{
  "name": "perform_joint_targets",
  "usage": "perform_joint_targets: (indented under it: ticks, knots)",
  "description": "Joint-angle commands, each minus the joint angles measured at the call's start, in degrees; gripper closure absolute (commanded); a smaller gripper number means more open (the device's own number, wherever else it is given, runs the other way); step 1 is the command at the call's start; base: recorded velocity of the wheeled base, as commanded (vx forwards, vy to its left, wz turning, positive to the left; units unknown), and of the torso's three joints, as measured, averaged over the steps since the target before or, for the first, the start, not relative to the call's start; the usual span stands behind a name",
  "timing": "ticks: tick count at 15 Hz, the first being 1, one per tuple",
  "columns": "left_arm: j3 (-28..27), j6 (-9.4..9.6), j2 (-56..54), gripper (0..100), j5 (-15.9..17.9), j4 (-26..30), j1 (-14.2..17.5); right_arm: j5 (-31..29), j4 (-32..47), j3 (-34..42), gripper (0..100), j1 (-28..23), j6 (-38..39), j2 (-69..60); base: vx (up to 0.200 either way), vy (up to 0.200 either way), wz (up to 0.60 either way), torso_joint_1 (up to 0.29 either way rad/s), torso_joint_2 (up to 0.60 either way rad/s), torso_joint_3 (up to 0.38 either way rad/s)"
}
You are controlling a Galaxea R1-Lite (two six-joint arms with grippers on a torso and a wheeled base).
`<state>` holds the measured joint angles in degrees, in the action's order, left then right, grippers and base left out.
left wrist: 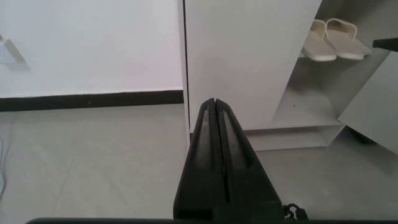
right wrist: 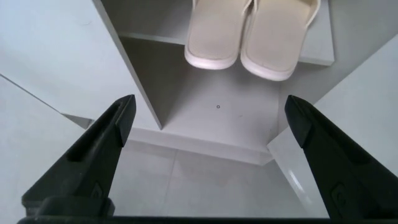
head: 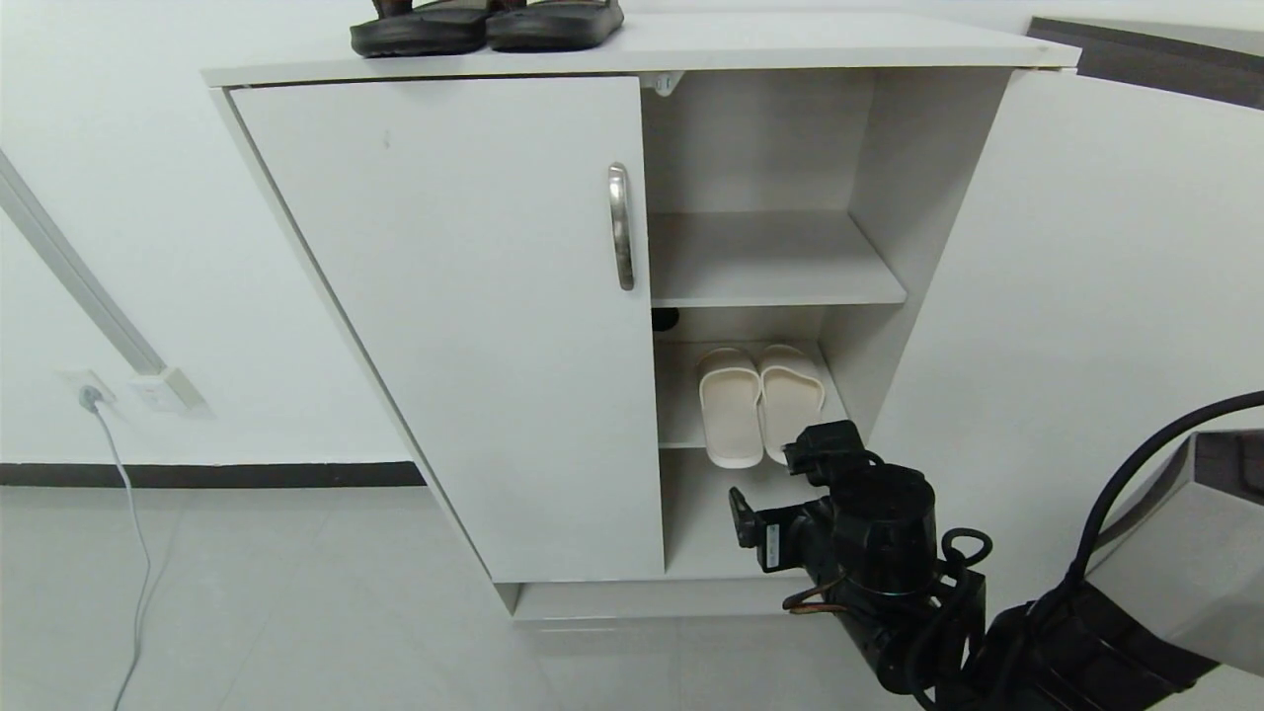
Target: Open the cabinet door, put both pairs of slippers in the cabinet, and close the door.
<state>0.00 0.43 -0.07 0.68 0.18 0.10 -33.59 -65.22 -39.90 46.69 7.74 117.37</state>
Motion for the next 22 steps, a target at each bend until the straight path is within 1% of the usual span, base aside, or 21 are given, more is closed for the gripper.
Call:
perform_joint_targets:
  ticks: [1,8,10,12,17,22]
  knots:
    - [0.00,0.01,0.07,100,0.02,-0.01,-0.01,0.10,-0.08,0.00,0,0.07,-0.01,0.05,0.000,0.000,0.00,0.002,0.00,0.149]
    - [0.00,0.01,0.07,100,-0.16,-0.01,-0.01,0.10,0.00,0.35,0,0.16,-0.01,0.05,0.000,0.000,0.00,0.004,0.00,0.171]
    - [0.00,0.19,0.07,100,-0.16,-0.01,-0.01,0.10,0.00,0.35,0,0.07,-0.01,0.05,0.000,0.000,0.00,0.000,0.00,0.000]
    - [0.00,-0.25,0.07,100,-0.16,-0.01,-0.01,0.10,0.00,0.35,0,0.24,-0.01,0.05,0.000,0.000,0.00,0.000,0.00,0.000]
    - [0.00,-0.34,0.07,100,-0.16,-0.01,-0.01,0.10,0.00,0.79,0,0.77,-0.01,-0.04,0.000,0.000,0.00,0.000,0.00,0.000]
    - [0.00,-0.25,0.07,100,-0.16,-0.01,-0.01,0.10,-0.08,1.14,0,0.77,-0.09,-1.36,0.000,0.200,0.00,0.003,0.00,0.000]
